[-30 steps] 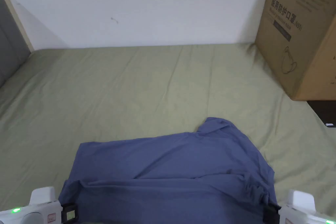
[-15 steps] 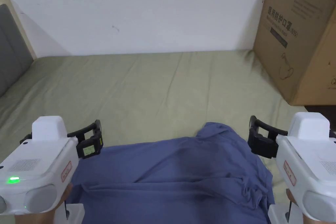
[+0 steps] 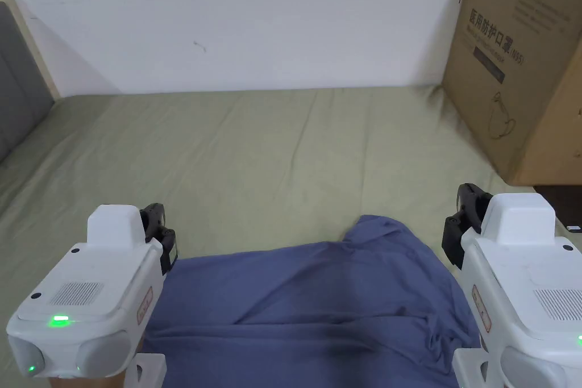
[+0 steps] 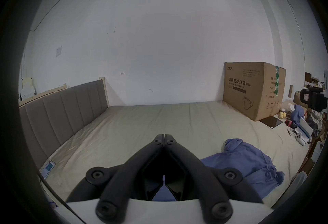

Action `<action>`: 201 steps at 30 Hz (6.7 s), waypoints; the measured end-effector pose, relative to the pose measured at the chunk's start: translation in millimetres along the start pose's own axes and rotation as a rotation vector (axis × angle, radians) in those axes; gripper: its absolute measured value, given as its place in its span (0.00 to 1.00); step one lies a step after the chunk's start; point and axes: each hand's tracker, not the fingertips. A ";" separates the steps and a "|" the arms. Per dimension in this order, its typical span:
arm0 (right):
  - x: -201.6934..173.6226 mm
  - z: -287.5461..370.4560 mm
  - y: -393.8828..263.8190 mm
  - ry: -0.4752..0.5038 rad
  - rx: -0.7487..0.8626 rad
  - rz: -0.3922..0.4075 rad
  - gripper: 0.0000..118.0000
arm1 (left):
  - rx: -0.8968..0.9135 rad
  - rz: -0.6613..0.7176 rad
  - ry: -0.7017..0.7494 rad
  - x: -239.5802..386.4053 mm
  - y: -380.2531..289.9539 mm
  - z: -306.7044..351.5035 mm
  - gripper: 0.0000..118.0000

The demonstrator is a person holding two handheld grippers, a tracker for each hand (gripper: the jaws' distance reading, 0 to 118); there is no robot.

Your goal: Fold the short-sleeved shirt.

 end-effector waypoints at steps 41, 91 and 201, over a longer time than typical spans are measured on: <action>30.3 -245.3 -126.8 0.006 -0.624 -0.058 0.63 | -0.655 0.136 -0.086 -100.2 -106.1 -246.8 0.00; 76.0 -12.8 -185.6 0.164 -0.702 -0.208 0.04 | -0.684 0.205 0.026 -123.3 -172.0 -29.8 0.00; -21.2 -14.3 5.8 0.034 -0.017 -0.014 0.00 | -0.683 0.466 -0.034 -232.9 -102.6 -15.2 0.06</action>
